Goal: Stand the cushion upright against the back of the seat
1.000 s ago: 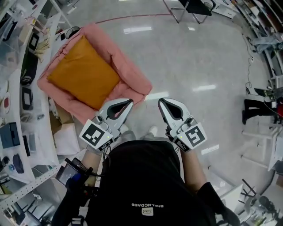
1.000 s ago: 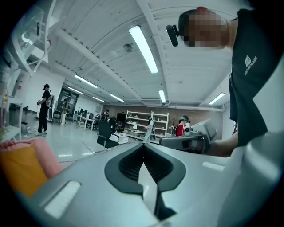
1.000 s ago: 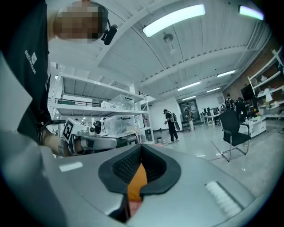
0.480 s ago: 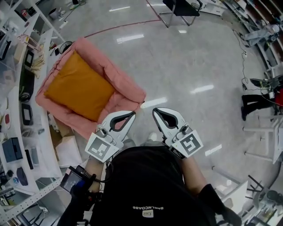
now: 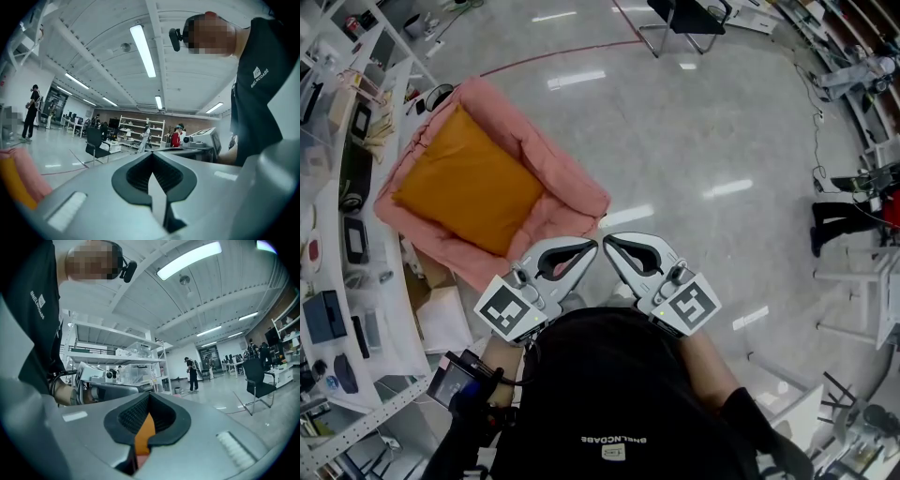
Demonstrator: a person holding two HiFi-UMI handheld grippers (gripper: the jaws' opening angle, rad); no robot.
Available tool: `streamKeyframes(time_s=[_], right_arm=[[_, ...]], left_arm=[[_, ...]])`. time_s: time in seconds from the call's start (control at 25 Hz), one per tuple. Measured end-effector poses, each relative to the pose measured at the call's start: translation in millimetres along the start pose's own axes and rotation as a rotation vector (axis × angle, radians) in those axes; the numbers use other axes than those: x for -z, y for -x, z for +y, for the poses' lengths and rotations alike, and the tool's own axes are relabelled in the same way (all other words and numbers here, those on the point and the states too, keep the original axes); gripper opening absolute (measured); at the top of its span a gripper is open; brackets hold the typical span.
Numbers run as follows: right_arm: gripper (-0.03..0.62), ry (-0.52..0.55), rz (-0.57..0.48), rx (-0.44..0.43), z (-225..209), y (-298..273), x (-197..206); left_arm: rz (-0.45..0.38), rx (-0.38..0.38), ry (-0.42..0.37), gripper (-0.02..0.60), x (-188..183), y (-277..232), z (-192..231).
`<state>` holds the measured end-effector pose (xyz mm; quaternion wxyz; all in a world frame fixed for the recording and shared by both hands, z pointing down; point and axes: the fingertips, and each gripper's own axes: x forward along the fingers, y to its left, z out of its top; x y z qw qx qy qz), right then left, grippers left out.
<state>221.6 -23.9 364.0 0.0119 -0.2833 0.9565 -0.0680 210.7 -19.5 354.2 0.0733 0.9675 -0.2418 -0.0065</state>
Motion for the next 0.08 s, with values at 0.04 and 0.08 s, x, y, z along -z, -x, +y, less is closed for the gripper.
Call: streamKeyframes(time_s=[0.04,0.08], right_arm=[[0.006,0.002,-0.001,-0.012,3.0,-2.1,-0.3],[0.005,0.005,-0.003,-0.024,6.0,-4.2,-0.6]], left_arm=[[0.007,0.001,-0.006,0.018,0.7,-0.2,-0.5],[0.013,0.002,-0.011,0.02,1.2,-0.4,-1.0]])
